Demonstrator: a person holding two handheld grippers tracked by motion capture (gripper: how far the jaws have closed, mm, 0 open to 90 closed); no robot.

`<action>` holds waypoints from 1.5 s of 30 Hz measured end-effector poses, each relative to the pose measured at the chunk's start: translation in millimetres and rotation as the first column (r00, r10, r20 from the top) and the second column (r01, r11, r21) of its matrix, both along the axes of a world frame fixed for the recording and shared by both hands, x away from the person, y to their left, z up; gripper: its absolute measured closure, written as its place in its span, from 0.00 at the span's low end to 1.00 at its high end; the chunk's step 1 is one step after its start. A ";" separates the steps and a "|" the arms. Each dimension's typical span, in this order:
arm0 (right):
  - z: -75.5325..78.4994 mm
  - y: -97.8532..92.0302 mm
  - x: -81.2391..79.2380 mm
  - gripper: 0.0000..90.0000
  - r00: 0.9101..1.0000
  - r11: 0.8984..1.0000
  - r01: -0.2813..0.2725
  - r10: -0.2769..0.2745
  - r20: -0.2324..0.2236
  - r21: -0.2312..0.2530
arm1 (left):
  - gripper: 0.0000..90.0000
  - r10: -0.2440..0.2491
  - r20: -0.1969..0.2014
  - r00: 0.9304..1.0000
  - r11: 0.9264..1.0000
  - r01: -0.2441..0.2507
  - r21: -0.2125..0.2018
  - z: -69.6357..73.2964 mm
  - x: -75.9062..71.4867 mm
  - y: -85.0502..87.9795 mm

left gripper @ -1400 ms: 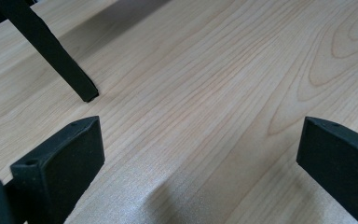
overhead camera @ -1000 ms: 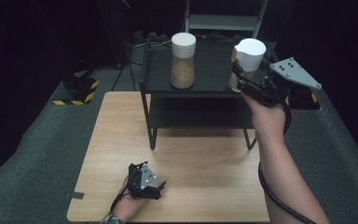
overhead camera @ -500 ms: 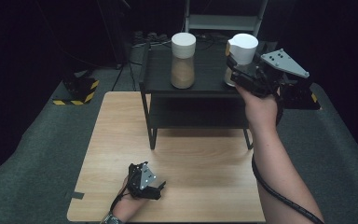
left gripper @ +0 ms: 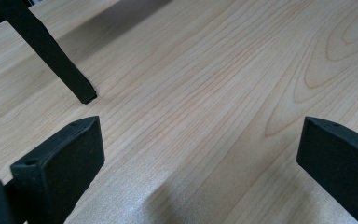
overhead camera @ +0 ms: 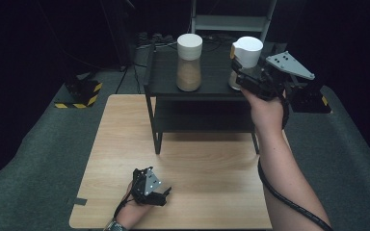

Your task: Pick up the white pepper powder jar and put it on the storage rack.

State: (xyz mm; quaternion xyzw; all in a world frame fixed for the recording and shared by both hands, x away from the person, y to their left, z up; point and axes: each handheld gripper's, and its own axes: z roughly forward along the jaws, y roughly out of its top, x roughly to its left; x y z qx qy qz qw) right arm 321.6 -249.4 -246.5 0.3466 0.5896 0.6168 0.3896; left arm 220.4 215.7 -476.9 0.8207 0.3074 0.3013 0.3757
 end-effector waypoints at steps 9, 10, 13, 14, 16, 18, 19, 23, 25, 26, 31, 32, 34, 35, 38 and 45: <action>-1.7 1.1 -0.5 0.33 1.000 1.000 0.004 -0.004 0.007 0.000 | 0.01 -0.001 -0.001 1.000 1.000 0.001 -0.001 0.0 0.1 0.2; -1.3 1.2 -0.7 0.33 1.000 1.000 0.004 -0.004 0.006 -0.002 | 0.01 -0.001 0.000 1.000 1.000 0.001 -0.001 0.0 0.1 0.3; -0.6 1.1 -1.0 0.33 1.000 1.000 0.002 -0.002 0.007 -0.010 | 0.01 -0.001 -0.003 1.000 1.000 0.001 -0.001 0.2 0.4 0.4; -0.4 1.0 -1.1 0.33 1.000 1.000 0.001 -0.001 0.006 -0.012 | 0.01 0.000 -0.004 1.000 1.000 0.000 -0.003 0.2 0.4 0.4; 0.3 0.3 -1.4 0.32 1.000 1.000 0.000 0.001 0.004 -0.015 | 0.01 -0.001 -0.002 1.000 1.000 0.001 -0.001 0.2 0.3 0.3; 0.8 -0.1 -2.3 0.30 1.000 1.000 0.003 -0.003 0.002 -0.018 | 0.01 -0.002 -0.001 1.000 1.000 0.002 0.001 0.2 0.1 0.0; 0.7 -0.5 -2.5 0.28 1.000 1.000 0.002 -0.002 0.002 -0.019 | 0.01 -0.001 -0.001 1.000 1.000 0.001 -0.002 -0.2 0.0 -0.2; 0.0 -1.8 -4.4 0.20 1.000 1.000 0.006 -0.006 0.003 -0.027 | 0.01 0.000 -0.001 1.000 1.000 0.000 0.001 -0.1 0.1 -0.8; -0.3 -2.4 -5.5 0.18 1.000 1.000 0.008 -0.007 0.007 -0.027 | 0.01 0.001 -0.001 1.000 1.000 -0.001 0.002 -0.1 0.1 -1.0; -0.3 -2.7 -5.9 0.16 1.000 1.000 0.007 -0.007 0.006 -0.027 | 0.01 0.000 -0.002 1.000 1.000 0.000 0.006 0.4 0.2 -1.0; -0.9 -3.3 -8.6 0.09 1.000 1.000 0.012 -0.012 0.005 -0.025 | 0.01 0.000 -0.002 1.000 1.000 0.000 0.013 1.0 0.2 -1.4; -1.5 -3.1 -9.6 0.07 1.000 1.000 0.015 -0.015 0.006 -0.023 | 0.01 0.001 -0.001 1.000 1.000 -0.001 0.008 0.4 0.1 -1.4; -2.0 -3.7 -9.8 0.05 1.000 1.000 0.014 -0.014 0.007 -0.022 | 0.01 0.002 0.000 1.000 1.000 -0.002 0.006 0.1 0.0 -1.5; -3.2 -4.7 -10.8 0.00 1.000 1.000 0.013 -0.012 0.007 -0.021 | 0.01 0.001 0.000 1.000 1.000 -0.001 0.010 0.5 0.1 -1.4; -5.2 -6.0 -12.0 0.00 1.000 1.000 0.010 -0.010 0.009 -0.016 | 0.01 0.004 -0.002 1.000 1.000 -0.004 0.009 0.6 0.1 -1.5; -10.8 -8.6 -17.1 0.00 1.000 1.000 -0.002 0.002 0.012 -0.011 | 0.01 0.005 -0.004 1.000 1.000 -0.005 0.006 0.7 0.4 -1.4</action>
